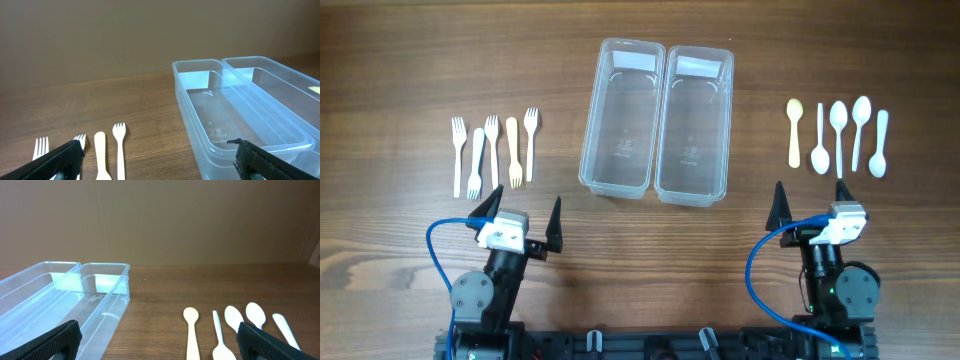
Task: Pack container
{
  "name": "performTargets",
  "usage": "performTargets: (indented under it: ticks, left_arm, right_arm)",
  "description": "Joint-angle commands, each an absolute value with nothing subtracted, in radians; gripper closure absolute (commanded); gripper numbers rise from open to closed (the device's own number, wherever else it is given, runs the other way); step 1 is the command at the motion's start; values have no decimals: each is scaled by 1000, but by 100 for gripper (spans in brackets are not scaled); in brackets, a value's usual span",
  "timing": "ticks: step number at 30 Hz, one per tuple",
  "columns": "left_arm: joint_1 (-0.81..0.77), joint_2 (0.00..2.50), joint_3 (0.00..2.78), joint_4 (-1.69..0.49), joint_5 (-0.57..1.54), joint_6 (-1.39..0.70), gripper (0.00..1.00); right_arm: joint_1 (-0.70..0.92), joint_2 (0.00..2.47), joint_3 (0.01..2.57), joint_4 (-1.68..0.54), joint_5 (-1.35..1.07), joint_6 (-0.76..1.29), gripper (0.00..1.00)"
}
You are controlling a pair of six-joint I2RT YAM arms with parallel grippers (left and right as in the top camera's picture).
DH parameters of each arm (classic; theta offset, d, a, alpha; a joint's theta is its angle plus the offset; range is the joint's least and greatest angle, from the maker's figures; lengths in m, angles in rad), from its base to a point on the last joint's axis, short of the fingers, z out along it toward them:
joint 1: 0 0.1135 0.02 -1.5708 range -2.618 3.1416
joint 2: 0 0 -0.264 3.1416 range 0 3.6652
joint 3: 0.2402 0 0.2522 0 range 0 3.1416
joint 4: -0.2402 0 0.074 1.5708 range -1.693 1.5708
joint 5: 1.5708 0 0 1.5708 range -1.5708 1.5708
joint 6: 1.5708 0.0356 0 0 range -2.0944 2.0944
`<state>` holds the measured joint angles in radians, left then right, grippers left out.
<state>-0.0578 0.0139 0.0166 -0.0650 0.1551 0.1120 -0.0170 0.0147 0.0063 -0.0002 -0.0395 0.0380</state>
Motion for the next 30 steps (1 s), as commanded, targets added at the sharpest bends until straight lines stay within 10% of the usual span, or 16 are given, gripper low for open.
performTargets:
  ticks: [1,15,30]
  left_arm:
    - [-54,9,6,-60,156,127,0]
    - [-54,9,6,-59,156,127,0]
    - [-54,9,6,-59,156,127,0]
  right_arm:
    - [-21,14,6,6,-27,56,0]
    - [-21,77,352,13,-38,41,0]
    - [-21,1209,1383,-844,-42,0,0]
